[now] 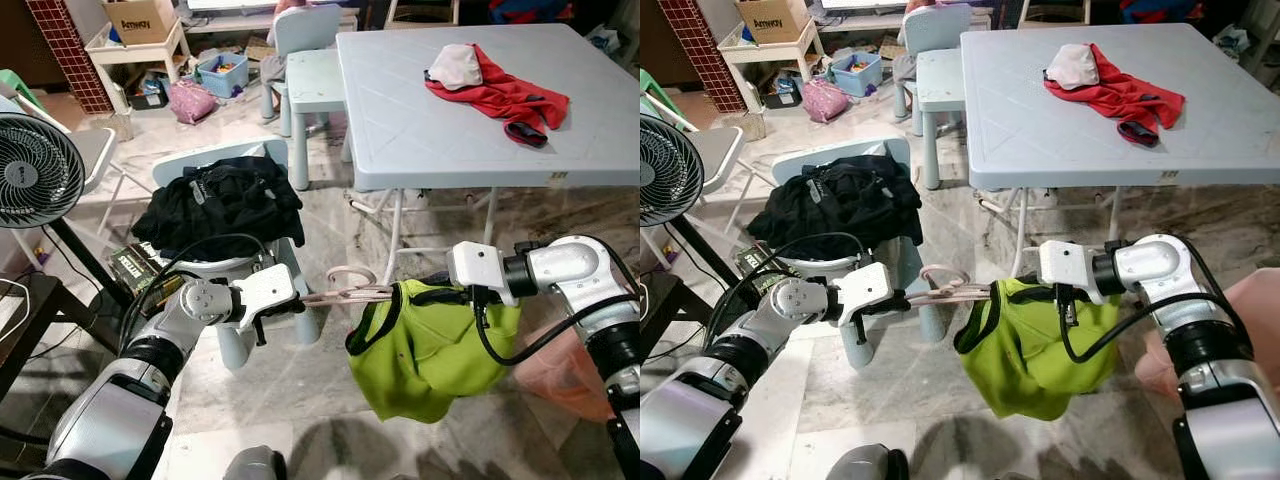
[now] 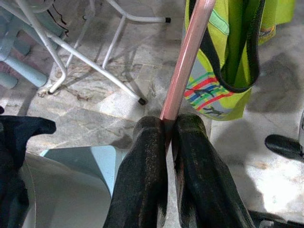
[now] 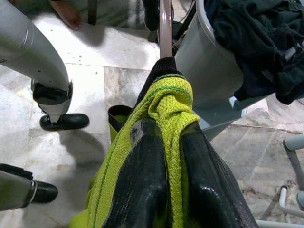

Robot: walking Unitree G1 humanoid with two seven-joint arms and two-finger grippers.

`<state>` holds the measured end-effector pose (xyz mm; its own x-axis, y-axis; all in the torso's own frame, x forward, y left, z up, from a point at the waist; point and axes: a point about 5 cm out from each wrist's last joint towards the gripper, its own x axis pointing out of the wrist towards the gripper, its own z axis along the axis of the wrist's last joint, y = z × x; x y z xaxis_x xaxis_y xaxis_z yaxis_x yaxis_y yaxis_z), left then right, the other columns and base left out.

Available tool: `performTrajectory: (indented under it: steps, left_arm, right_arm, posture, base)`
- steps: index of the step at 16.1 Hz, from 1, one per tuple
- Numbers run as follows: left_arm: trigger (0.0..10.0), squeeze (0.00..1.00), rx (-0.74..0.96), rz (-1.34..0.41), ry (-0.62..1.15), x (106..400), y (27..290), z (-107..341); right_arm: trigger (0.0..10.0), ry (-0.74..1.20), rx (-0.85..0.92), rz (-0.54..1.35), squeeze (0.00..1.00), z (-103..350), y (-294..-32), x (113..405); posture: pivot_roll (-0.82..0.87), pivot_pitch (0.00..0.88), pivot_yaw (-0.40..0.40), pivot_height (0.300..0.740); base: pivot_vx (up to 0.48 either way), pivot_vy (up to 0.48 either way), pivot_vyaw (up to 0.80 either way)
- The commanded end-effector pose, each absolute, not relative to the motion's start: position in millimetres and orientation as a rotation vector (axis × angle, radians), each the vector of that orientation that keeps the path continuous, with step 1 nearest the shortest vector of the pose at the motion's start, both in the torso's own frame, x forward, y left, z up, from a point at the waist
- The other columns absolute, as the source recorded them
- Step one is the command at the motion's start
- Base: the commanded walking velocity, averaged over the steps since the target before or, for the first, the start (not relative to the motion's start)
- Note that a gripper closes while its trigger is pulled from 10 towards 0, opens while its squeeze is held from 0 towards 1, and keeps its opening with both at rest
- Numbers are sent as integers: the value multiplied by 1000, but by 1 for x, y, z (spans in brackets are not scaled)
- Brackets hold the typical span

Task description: Hang hanger

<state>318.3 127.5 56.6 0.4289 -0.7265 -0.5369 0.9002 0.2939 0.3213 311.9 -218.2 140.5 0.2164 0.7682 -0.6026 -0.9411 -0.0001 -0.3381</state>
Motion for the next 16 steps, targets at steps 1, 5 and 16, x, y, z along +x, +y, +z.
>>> performTrajectory:
  steps: [1, 5, 16]
  left_arm:
    - [0, 0, 602, -1069, 225, 326, 122, 70]
    - [0, 0, 533, -1029, 193, 321, 115, 65]
    - [0, 0, 440, -981, 193, 315, 107, 56]
  right_arm:
    - [10000, 232, -806, 1398, 0, 144, -208, 315]
    - [10000, 79, -794, 1287, 1000, 160, -197, 329]
    - [10000, -110, -786, 971, 1000, 178, -201, 348]
  posture:
    - [-56, 12, 35, 740]
    - [-52, 15, 37, 740]
    - [-45, 6, 35, 740]
  base:
    - [0, 0, 0]
    - [0, 0, 0]
    - [0, 0, 0]
